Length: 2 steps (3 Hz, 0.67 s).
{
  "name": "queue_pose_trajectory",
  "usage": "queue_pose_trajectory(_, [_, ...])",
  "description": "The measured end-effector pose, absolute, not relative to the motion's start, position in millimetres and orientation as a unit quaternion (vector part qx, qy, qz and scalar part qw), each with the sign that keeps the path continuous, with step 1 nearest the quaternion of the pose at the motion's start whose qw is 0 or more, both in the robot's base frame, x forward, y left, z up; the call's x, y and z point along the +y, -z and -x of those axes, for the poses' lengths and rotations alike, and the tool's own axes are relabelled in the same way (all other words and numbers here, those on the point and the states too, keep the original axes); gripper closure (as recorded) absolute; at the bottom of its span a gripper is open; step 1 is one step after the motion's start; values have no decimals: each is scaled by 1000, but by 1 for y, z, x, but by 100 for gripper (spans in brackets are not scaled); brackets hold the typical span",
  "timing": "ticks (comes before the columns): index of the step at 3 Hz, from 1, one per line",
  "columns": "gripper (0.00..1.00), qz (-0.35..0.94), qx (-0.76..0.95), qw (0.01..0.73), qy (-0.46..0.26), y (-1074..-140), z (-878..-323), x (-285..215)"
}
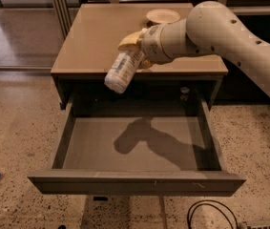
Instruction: Pick blue plastic bottle from top drawer and place on counter
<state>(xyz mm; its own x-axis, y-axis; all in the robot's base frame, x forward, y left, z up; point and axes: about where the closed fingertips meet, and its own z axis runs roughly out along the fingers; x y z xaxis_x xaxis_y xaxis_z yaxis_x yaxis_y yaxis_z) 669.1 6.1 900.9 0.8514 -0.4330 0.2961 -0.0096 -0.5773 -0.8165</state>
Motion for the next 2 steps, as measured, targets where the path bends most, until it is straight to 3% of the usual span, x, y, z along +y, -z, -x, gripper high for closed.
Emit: queue_pose_trajectory(2, [100, 778, 269, 471, 318, -915, -718, -32])
